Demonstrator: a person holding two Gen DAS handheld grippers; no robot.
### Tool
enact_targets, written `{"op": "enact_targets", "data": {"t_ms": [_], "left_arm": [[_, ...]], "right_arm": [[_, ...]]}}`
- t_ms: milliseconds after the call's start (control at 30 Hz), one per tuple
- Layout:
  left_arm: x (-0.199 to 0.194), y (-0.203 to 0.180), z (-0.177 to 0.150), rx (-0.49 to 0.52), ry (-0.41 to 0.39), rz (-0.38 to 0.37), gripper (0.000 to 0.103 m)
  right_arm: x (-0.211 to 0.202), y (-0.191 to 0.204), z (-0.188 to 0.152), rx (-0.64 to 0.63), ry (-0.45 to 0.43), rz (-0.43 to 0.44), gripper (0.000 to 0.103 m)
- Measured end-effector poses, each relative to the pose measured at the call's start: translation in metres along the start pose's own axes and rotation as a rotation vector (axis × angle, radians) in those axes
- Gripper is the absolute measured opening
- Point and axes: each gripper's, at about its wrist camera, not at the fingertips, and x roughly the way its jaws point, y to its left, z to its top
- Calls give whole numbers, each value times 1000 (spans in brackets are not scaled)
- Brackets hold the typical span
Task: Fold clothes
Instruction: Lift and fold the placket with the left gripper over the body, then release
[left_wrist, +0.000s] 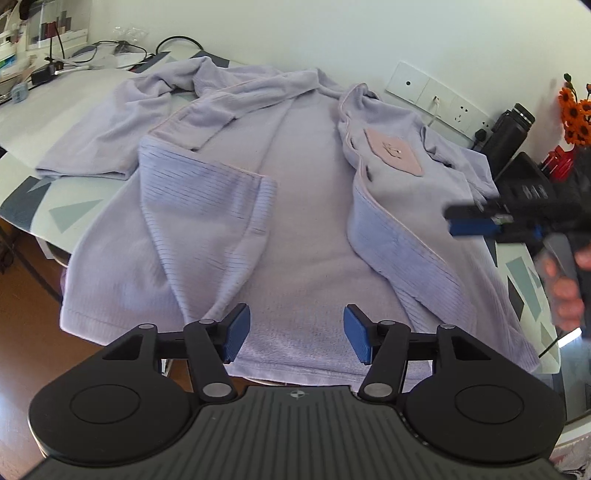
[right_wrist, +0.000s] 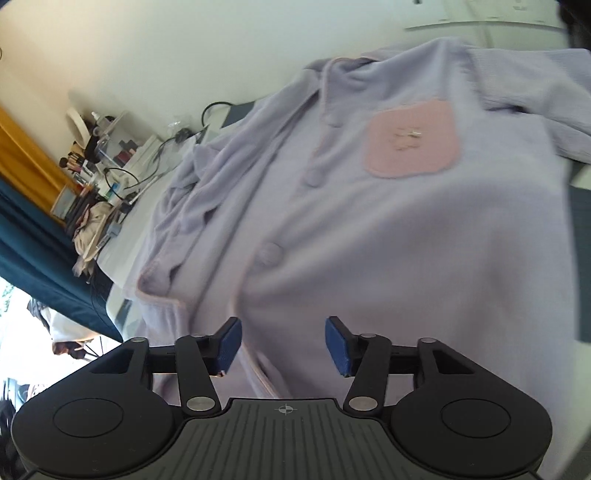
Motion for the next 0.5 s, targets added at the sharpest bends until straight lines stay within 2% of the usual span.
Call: {"op": "enact_targets", "data": {"t_ms": [133, 233, 267, 400, 500], "left_arm": [[6, 4, 0, -13, 9, -2, 59], [3, 8, -3, -28, 6, 15, 59], [0, 9, -4, -32, 3, 20, 59], [-12, 14, -11, -47, -8, 40, 59], [-21, 18, -18, -65, -7, 52, 61]], "right_arm": [[-18, -14, -40, -60, 52, -54, 42], [-16, -20, -64, -52, 77, -74, 42], [-15, -23, -70, -34, 80, -65, 40], [-12, -19, -83, 43, 89, 11, 21], [-2, -2, -88, 35, 123, 103, 17]]}}
